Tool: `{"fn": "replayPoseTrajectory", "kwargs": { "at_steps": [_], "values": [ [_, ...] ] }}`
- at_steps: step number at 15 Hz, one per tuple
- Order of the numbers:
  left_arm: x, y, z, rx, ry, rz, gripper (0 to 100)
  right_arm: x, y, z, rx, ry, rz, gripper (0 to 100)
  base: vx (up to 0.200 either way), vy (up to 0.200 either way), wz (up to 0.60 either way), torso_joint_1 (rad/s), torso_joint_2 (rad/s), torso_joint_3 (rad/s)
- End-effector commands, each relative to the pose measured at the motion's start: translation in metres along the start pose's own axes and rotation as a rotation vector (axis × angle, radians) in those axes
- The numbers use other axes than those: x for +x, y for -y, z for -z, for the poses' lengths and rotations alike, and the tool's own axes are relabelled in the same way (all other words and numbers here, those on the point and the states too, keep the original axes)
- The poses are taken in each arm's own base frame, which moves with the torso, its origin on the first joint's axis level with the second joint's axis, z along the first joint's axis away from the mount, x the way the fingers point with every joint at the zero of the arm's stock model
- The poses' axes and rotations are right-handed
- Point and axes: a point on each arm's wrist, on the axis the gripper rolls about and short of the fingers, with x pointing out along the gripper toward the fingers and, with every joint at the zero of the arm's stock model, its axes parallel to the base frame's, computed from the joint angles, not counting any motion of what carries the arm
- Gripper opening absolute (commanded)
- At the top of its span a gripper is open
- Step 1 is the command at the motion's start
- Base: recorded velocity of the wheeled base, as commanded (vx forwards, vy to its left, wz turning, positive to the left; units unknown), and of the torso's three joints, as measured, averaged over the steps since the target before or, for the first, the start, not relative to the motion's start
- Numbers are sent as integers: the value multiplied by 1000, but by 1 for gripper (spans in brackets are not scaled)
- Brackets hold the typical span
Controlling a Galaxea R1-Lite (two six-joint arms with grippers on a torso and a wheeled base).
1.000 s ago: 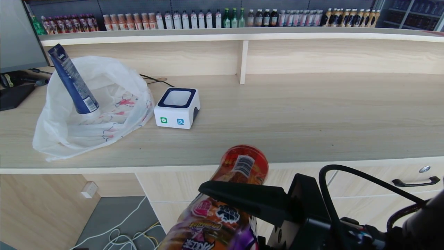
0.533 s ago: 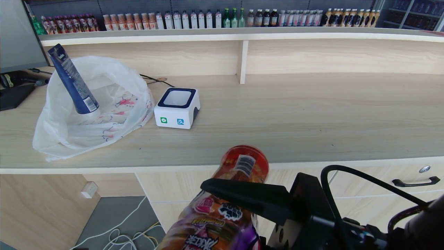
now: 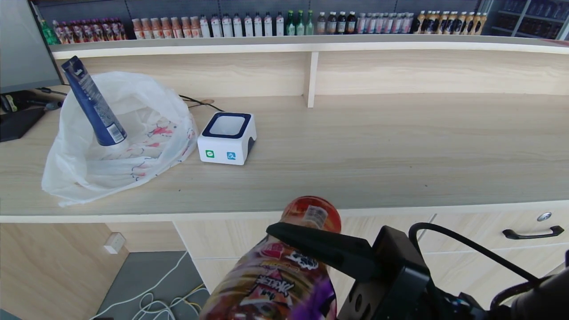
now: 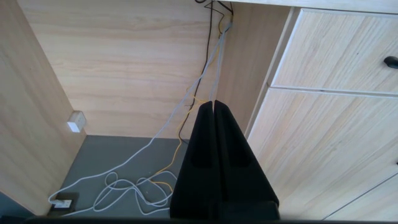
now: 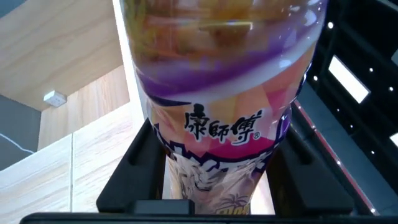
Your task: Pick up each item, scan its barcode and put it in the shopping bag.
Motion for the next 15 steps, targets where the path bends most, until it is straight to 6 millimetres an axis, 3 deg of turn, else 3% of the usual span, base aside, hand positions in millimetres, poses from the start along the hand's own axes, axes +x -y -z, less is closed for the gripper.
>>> {"fn": "replayPoseTrajectory", "kwargs": {
  "at_steps": [1, 4, 6, 8, 10, 15],
  "values": [
    [0, 0, 0, 0, 0, 0, 0, 6, -9, -2, 44, 8, -11, 0, 0, 0, 0, 0, 0, 0],
    [0, 0, 0, 0, 0, 0, 0, 14, -8, -8, 215, -14, 117, 0, 0, 0, 0, 0, 0, 0],
    [0, 0, 0, 0, 0, 0, 0, 27, 6, -11, 378, 4, 202, 0, 0, 0, 0, 0, 0, 0],
    [0, 0, 0, 0, 0, 0, 0, 32, 3, -6, 555, -6, 216, 0, 0, 0, 0, 0, 0, 0],
    [0, 0, 0, 0, 0, 0, 0, 38, 14, -2, 646, -16, 292, 0, 0, 0, 0, 0, 0, 0],
    [0, 0, 0, 1, 0, 0, 0, 37, 43, 35, 813, -74, 483, 0, 0, 0, 0, 0, 0, 0]
  ]
}}
